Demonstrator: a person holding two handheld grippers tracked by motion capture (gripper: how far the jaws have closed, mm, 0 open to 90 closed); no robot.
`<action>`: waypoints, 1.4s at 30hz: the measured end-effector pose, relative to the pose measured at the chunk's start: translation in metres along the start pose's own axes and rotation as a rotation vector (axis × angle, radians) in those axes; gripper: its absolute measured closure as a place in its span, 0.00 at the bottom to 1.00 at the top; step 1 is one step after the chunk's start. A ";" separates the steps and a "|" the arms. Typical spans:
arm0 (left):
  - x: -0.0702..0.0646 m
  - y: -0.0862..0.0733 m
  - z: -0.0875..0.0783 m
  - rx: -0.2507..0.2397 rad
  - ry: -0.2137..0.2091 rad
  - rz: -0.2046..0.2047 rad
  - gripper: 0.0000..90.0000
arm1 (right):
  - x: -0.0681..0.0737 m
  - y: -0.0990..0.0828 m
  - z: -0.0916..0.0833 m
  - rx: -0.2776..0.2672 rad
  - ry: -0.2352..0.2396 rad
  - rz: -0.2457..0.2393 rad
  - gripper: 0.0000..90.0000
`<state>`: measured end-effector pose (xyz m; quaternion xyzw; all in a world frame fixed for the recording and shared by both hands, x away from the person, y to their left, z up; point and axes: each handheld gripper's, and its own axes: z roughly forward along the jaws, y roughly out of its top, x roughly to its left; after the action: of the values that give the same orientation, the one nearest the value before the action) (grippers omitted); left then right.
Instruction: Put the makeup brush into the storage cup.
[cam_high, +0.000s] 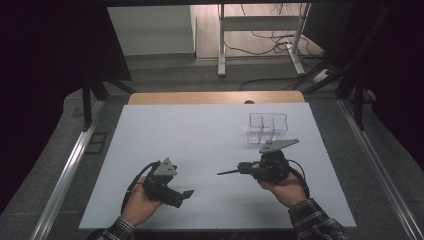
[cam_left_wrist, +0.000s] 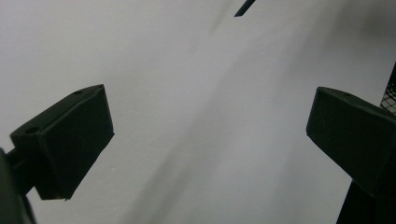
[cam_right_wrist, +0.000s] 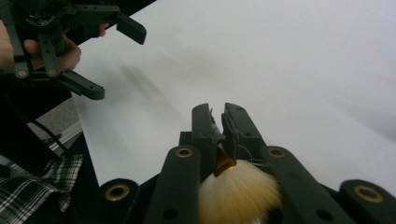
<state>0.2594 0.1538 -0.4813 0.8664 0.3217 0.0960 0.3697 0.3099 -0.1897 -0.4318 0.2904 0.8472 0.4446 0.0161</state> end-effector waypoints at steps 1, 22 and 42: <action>0.001 -0.001 -0.001 -0.001 -0.003 -0.003 0.01 | -0.001 0.000 -0.001 -0.001 -0.006 -0.001 0.92; 0.017 -0.011 -0.011 -0.013 0.019 -0.058 0.01 | -0.014 -0.003 -0.018 -0.046 -0.093 0.002 0.92; 0.032 -0.028 -0.031 -0.020 0.054 -0.112 0.01 | -0.028 -0.007 -0.036 -0.091 -0.163 0.016 0.92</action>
<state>0.2580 0.2066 -0.4815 0.8405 0.3784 0.1018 0.3741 0.3195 -0.2339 -0.4219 0.3315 0.8197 0.4574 0.0946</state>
